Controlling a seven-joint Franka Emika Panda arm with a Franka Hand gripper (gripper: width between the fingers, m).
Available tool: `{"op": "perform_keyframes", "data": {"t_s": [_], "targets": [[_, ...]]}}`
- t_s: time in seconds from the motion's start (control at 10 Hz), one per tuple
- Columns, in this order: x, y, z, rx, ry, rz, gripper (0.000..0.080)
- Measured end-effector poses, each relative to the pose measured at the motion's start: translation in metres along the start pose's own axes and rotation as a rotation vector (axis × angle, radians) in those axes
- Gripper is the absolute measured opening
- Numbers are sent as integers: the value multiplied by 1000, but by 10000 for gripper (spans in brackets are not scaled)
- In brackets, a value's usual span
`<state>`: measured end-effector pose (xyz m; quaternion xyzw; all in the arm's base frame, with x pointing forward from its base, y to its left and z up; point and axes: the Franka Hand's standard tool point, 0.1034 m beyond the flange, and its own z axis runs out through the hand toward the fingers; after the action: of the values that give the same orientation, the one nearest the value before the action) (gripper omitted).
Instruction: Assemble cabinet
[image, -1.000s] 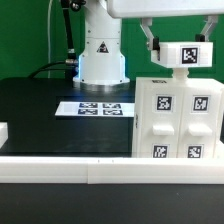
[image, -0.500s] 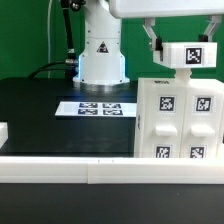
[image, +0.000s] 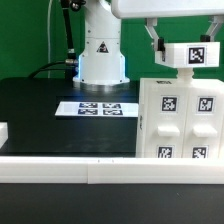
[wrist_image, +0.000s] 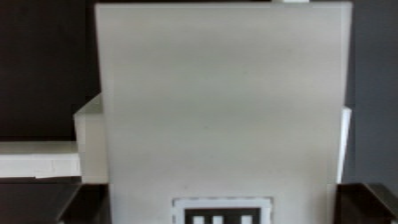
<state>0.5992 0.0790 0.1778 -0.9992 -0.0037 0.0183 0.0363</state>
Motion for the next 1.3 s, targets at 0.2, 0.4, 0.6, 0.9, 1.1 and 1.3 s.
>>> {"op": "perform_keyframes", "data": {"t_s": [0.2,0.4,0.6,0.9,1.1,1.3], "targets": [[0,0,0,0,-1,-2,560],[6,-3,0,2,-30,-38,560],[6,-1,7,2,-40,-68,560],[6,2,16,3,-16,-63,560],[9,6,17,18,46,-61,560],[9,6,16,19,51,-60,560]]}}
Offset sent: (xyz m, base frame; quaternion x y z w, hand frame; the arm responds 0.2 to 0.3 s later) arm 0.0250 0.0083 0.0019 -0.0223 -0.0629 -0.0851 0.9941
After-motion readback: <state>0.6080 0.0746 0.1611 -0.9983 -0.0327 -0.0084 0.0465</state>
